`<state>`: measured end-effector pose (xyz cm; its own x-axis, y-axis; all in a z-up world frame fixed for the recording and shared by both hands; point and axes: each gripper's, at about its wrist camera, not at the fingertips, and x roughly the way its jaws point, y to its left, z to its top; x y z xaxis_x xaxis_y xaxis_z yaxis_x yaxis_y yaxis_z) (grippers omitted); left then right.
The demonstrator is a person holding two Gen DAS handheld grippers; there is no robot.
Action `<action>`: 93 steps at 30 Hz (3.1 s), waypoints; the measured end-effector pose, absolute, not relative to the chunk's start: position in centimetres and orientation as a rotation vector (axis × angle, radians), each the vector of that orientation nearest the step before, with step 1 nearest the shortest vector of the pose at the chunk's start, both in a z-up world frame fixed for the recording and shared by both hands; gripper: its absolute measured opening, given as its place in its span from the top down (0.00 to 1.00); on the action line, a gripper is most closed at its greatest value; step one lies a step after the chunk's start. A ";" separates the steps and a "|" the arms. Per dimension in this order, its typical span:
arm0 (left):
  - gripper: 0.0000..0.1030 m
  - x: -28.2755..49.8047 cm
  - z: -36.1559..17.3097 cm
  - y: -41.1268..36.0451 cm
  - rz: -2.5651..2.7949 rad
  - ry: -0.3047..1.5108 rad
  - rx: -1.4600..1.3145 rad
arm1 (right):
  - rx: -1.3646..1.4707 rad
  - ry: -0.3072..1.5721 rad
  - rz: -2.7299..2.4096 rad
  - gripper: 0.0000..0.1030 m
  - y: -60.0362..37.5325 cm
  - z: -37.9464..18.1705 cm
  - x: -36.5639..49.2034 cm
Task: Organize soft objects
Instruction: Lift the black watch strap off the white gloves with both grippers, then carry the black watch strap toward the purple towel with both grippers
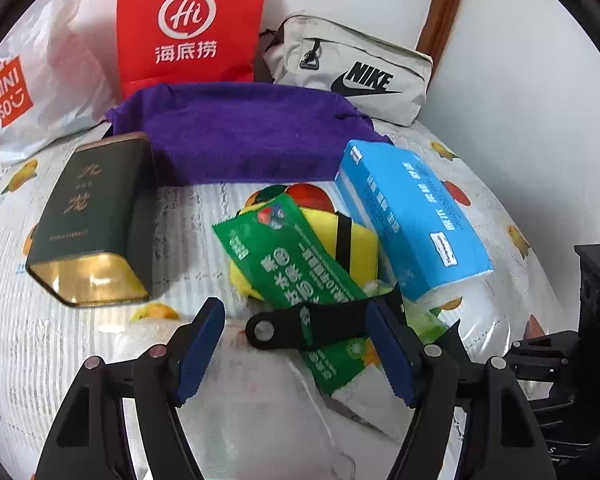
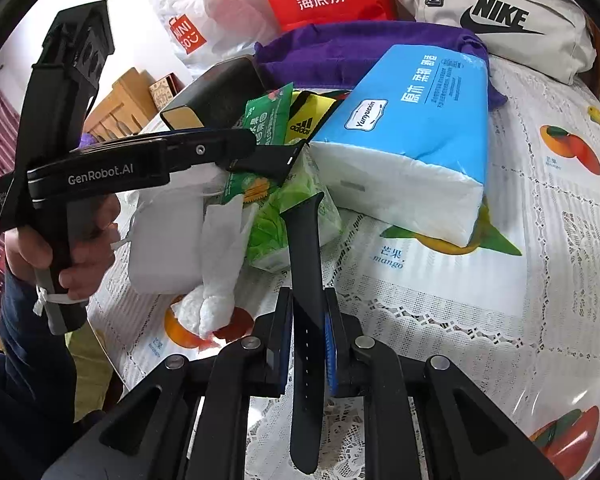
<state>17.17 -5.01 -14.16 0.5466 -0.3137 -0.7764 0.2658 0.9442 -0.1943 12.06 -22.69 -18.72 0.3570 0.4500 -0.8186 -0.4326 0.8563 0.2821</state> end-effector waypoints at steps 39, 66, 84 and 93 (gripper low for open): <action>0.89 15.8 -13.2 -4.9 -0.440 0.935 0.001 | 0.002 1.023 0.568 0.94 -22.5 -18.1 11.5; 0.89 16.7 -9.3 -1.4 -0.379 0.874 -0.072 | 0.041 0.929 0.470 0.97 -24.6 -12.0 12.2; 0.89 15.4 -10.4 5.8 -0.227 0.901 -0.140 | -0.009 0.955 0.463 0.97 -24.5 -11.9 13.1; 0.89 14.7 -12.4 8.1 -0.201 0.933 -0.179 | -0.022 0.992 0.447 0.97 -24.0 -13.0 13.0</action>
